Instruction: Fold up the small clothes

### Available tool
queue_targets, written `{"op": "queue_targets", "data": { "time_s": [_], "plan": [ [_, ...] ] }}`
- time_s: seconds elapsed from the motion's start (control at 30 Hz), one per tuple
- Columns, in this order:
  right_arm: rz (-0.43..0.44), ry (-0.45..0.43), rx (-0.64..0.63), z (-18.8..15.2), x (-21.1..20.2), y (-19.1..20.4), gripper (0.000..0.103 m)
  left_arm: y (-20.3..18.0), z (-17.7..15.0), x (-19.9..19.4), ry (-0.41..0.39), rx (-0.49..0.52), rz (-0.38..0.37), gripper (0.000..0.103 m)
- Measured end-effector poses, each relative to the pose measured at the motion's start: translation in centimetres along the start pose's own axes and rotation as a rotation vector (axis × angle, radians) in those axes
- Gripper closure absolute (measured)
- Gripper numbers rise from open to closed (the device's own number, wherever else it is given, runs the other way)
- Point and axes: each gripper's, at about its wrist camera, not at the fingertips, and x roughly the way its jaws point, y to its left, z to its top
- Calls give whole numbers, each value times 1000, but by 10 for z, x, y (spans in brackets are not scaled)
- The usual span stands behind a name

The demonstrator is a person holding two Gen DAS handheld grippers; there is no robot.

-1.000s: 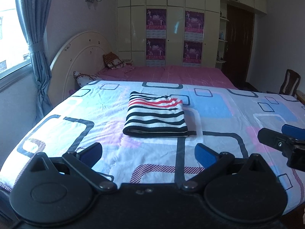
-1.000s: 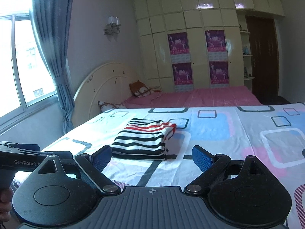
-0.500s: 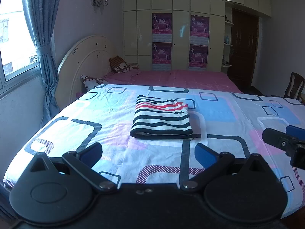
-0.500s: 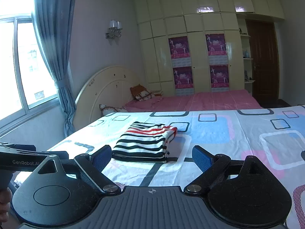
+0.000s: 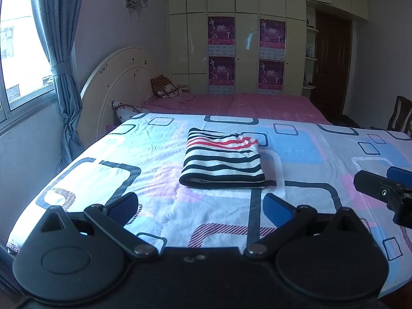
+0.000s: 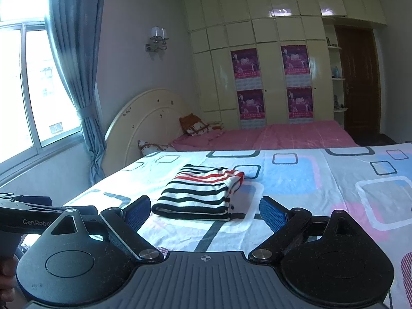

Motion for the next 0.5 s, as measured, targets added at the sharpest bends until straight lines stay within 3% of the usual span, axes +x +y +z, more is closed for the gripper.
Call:
{"op": "queue_targets", "data": {
  "time_s": [0.5],
  "plan": [
    [3, 7, -1, -1, 4, 2, 13, 4, 1, 2, 2, -6, 2, 0]
  ]
}}
